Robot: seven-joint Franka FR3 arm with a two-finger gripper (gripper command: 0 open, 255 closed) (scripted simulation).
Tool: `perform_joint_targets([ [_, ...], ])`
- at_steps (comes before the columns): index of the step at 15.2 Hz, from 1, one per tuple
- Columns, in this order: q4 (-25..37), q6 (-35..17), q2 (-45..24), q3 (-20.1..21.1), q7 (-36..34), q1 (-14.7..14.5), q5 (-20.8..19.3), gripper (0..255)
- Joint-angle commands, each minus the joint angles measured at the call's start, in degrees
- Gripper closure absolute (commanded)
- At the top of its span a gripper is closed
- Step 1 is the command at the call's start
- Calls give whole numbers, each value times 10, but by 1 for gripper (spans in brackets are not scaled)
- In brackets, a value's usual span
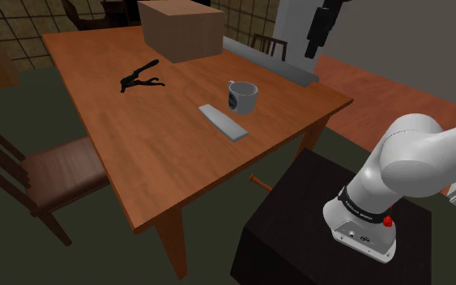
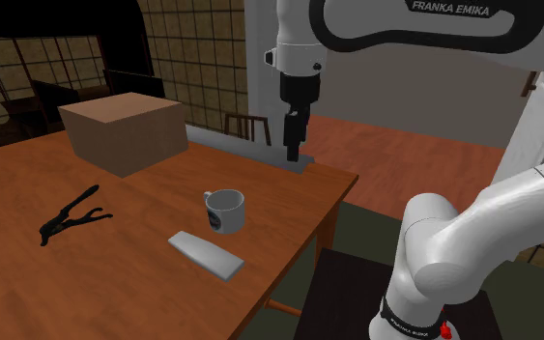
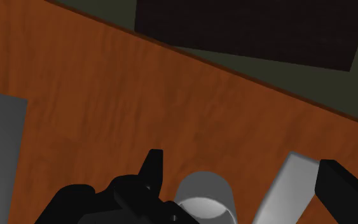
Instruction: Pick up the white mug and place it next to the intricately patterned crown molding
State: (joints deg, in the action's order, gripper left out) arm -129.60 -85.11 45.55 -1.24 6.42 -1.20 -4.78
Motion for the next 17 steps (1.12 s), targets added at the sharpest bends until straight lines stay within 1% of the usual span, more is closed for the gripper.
perform_joint_targets([
  [1, 0, 0, 0, 0, 0, 0, 0, 0],
  [9, -27, -140, -117, 9, -15, -10, 10, 0],
  [17, -4, -262, -266, 19, -28, -19, 15, 0],
])
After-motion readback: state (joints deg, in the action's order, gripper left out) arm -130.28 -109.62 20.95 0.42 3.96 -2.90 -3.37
